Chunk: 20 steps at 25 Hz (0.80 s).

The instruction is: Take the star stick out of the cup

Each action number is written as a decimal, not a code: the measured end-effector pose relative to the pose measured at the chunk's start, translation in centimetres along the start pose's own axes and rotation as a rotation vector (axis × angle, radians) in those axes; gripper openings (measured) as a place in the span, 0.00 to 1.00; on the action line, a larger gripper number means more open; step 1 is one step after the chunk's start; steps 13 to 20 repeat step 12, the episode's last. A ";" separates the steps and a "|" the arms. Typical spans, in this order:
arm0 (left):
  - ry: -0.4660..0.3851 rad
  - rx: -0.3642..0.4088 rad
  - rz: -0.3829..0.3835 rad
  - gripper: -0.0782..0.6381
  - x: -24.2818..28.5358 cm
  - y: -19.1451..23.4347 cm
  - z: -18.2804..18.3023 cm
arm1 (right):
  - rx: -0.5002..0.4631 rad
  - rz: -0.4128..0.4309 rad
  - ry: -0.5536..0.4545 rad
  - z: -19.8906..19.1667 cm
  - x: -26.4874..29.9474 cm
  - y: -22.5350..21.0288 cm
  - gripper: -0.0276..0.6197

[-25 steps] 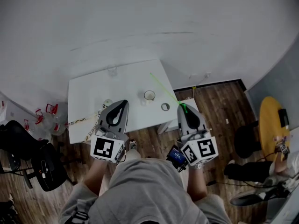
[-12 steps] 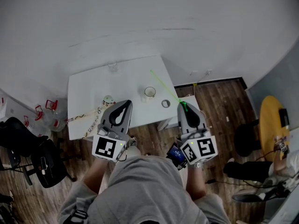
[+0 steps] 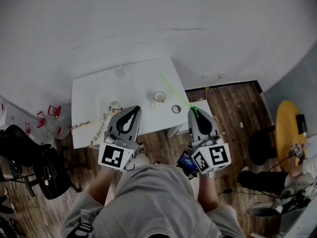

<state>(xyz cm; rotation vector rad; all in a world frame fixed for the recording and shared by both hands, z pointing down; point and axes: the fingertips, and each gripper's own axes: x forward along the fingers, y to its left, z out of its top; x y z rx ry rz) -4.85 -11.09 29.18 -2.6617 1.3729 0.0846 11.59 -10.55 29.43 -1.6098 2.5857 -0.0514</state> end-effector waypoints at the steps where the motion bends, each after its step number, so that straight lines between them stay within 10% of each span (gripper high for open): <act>1: 0.001 0.000 0.000 0.16 0.0 0.1 -0.1 | 0.000 0.001 0.001 0.0 0.1 0.0 0.11; 20: 0.009 0.005 0.010 0.16 0.3 0.7 -0.5 | 0.003 -0.002 0.021 -0.8 0.8 -0.6 0.11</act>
